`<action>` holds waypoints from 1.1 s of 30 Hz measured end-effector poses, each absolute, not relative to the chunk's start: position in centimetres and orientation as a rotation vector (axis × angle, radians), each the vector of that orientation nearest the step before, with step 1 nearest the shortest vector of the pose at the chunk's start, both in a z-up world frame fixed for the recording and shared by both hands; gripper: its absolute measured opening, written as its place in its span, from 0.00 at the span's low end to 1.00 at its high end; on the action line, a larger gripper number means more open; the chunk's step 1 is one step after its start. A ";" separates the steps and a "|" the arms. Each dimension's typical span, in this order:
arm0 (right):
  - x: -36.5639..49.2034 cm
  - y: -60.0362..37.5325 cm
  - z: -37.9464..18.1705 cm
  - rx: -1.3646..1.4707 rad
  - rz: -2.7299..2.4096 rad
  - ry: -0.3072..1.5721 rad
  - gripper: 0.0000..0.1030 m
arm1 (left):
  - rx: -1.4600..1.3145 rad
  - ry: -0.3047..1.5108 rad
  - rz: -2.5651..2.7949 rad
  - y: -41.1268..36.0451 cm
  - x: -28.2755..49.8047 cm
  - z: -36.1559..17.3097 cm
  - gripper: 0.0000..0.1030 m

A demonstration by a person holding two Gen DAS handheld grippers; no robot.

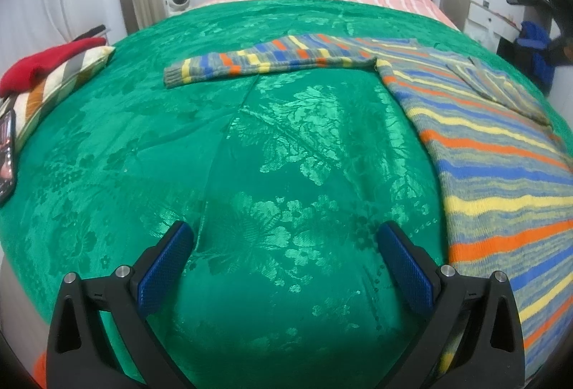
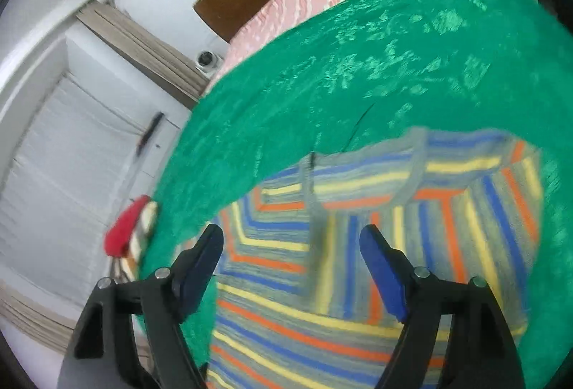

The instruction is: Fold small clothes

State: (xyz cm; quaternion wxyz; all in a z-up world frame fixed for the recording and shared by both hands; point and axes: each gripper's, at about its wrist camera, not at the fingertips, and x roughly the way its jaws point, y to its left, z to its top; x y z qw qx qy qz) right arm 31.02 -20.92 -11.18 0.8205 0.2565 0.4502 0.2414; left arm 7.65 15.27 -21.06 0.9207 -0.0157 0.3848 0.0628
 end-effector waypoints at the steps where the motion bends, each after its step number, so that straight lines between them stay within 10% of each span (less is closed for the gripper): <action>1: 30.3 -21.5 -11.6 0.556 0.506 0.959 0.77 | -0.032 0.791 0.128 15.3 7.7 -21.1 1.00; 33: 9.9 -41.6 -21.3 0.313 0.081 0.722 0.82 | -0.025 0.761 0.154 14.8 7.4 -21.3 1.00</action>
